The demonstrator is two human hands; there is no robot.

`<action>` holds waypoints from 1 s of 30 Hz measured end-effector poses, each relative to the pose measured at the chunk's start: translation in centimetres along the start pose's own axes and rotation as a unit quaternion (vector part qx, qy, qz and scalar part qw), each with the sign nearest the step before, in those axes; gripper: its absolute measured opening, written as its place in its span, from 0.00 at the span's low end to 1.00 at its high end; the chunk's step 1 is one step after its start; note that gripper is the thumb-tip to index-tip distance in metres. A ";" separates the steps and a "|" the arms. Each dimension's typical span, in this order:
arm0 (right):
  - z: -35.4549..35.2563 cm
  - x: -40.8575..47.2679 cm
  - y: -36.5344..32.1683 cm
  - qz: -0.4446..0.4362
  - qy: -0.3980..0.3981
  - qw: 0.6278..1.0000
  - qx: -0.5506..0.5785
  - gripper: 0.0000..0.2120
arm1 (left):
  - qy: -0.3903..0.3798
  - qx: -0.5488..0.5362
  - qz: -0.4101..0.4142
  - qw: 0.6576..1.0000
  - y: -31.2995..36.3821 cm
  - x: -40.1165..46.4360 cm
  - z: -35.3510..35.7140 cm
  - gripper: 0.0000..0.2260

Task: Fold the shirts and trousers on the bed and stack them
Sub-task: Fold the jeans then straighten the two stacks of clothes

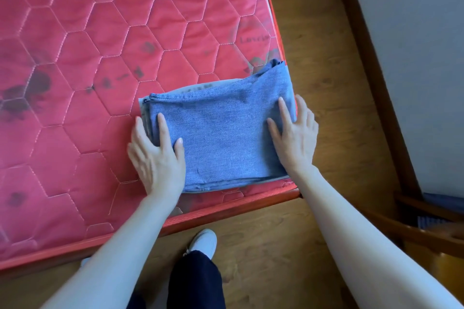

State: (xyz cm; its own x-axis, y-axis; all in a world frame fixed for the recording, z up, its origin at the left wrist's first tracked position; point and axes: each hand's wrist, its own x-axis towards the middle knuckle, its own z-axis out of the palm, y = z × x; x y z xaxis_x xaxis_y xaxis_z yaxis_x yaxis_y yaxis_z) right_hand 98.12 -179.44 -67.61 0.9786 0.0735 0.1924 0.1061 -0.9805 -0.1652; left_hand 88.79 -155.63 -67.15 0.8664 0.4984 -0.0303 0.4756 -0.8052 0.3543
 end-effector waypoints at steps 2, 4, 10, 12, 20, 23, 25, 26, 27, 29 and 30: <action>0.1 0.3 -1.5 -0.065 0.103 0.993 -0.005 0.17 | 0.025 0.036 0.116 0.992 0.9 0.3 0.0 0.28; 0.8 0.8 -3.9 -0.150 0.095 0.983 0.055 0.18 | 0.032 0.066 0.252 0.965 2.6 0.6 0.6 0.26; 4.7 2.4 -5.5 -0.152 -0.164 0.975 -0.009 0.28 | -0.053 0.144 0.171 0.973 4.1 4.0 4.2 0.25; 5.6 3.2 -4.2 -0.105 -0.173 0.979 -0.015 0.32 | -0.041 0.149 0.134 0.979 3.6 4.5 4.9 0.26; 3.6 3.8 -1.6 0.028 -0.180 0.980 -0.078 0.29 | -0.030 0.119 0.031 0.992 2.8 4.2 3.4 0.28; 2.2 3.0 -2.7 0.017 -0.114 0.991 -0.065 0.27 | 0.002 0.117 0.085 0.990 3.8 3.7 2.8 0.28; 2.0 1.4 -4.5 -0.071 -0.080 0.994 -0.010 0.25 | 0.003 0.126 0.190 0.974 4.7 2.3 3.0 0.26; 2.2 0.4 -5.5 -0.116 -0.094 0.989 0.007 0.25 | -0.013 0.133 0.230 0.964 5.0 1.5 3.2 0.25; 2.5 -0.6 -6.2 -0.147 -0.129 0.981 0.010 0.25 | -0.038 0.144 0.246 0.958 5.1 0.8 3.5 0.25; 3.4 -1.8 -6.1 -0.162 -0.190 0.968 -0.008 0.27 | -0.075 0.174 0.227 0.955 4.4 0.2 4.3 0.26; 3.6 -1.8 -5.4 -0.147 -0.198 0.969 -0.016 0.27 | -0.079 0.180 0.206 0.959 3.8 0.3 4.4 0.26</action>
State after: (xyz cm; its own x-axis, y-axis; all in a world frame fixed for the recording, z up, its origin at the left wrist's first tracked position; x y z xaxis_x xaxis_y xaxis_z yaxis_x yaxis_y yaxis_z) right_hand 96.39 -173.64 -70.61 0.8983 0.4087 -0.1612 0.3915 -0.9112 -0.1286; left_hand 91.55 -159.97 -69.93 0.9908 0.0813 -0.1084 0.0842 -0.9962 0.0221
